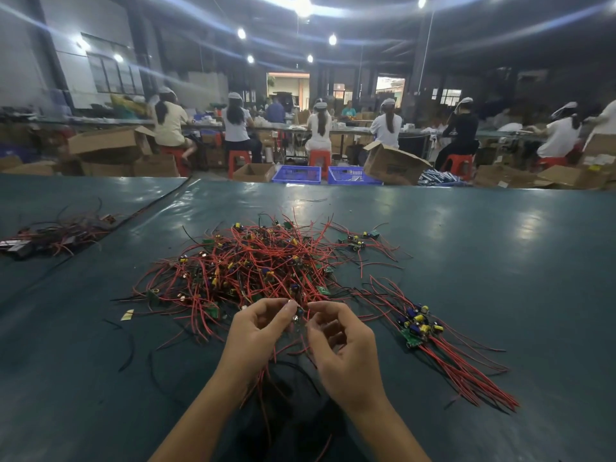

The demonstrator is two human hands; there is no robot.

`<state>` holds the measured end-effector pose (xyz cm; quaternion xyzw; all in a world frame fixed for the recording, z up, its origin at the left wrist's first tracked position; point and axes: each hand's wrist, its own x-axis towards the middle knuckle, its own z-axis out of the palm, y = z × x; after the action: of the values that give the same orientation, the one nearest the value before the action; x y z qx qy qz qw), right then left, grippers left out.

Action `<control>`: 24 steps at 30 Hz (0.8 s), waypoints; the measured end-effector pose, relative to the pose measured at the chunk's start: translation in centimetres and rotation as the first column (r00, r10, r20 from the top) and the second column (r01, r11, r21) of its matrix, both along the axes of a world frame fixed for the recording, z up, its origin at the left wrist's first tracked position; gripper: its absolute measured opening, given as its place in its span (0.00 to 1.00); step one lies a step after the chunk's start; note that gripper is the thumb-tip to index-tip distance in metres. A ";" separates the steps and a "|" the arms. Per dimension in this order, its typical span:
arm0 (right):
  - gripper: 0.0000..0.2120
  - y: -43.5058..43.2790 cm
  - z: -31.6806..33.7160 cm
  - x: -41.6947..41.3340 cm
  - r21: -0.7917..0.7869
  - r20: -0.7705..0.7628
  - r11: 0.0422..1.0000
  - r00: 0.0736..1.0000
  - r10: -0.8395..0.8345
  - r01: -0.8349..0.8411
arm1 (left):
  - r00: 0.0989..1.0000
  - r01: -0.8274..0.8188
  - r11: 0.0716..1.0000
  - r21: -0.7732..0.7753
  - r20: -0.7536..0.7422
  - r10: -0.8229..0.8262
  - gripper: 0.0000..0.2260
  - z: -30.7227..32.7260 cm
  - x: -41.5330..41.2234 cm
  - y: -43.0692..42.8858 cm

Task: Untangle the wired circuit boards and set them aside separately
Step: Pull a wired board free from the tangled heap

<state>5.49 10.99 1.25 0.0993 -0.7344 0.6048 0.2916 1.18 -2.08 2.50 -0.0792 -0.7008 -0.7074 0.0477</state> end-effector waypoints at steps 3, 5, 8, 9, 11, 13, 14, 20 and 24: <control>0.08 0.3 -0.2 -0.4 -0.015 0.002 0.996 0.996 -0.090 0.090 | 1.000 0.005 0.988 0.157 0.029 -0.010 0.13 0.2 0.0 -0.3; 0.08 0.6 -0.3 -0.5 -0.009 0.012 0.988 0.988 -0.153 0.153 | 1.000 0.016 0.983 0.180 0.004 -0.018 0.15 0.6 0.3 -0.4; 0.10 0.7 -0.4 -0.6 0.044 0.003 0.966 0.967 -0.255 0.255 | 0.998 0.020 0.987 0.159 -0.058 -0.011 0.16 0.9 0.7 -0.1; 0.12 0.8 -0.3 -0.6 0.053 -0.014 0.957 0.958 -0.286 0.286 | 0.997 0.021 0.988 0.155 -0.072 -0.010 0.15 0.8 0.6 -0.1; 0.14 0.8 -0.2 -0.5 0.073 -0.040 0.939 0.942 -0.333 0.336 | 0.998 -0.006 0.986 0.168 -0.058 0.016 0.08 0.7 0.5 0.1; 0.13 1.0 -0.2 -0.5 0.115 -0.036 0.919 0.926 -0.376 0.377 | 0.997 -0.071 0.980 0.186 -0.002 0.072 0.06 0.7 0.5 0.2; 0.10 1.0 -0.2 -0.5 0.154 -0.046 0.894 0.906 -0.420 0.422 | 0.995 -0.095 0.977 0.190 0.024 0.092 0.08 0.7 0.4 0.2; 0.09 1.1 0.2 -0.2 0.254 -0.286 0.806 0.837 -0.466 0.535 | 0.994 -0.097 0.964 0.249 0.072 0.081 0.08 1.1 0.6 0.0; 0.15 0.1 0.1 -0.2 0.113 0.035 0.973 0.978 -0.205 0.200 | 0.998 -0.014 0.961 0.277 0.068 -0.005 0.09 1.4 1.1 0.3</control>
<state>5.29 11.09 1.35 0.0255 -0.7792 0.5332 0.3286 2.26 -1.83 3.94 -0.0458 -0.5964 -0.8006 0.0361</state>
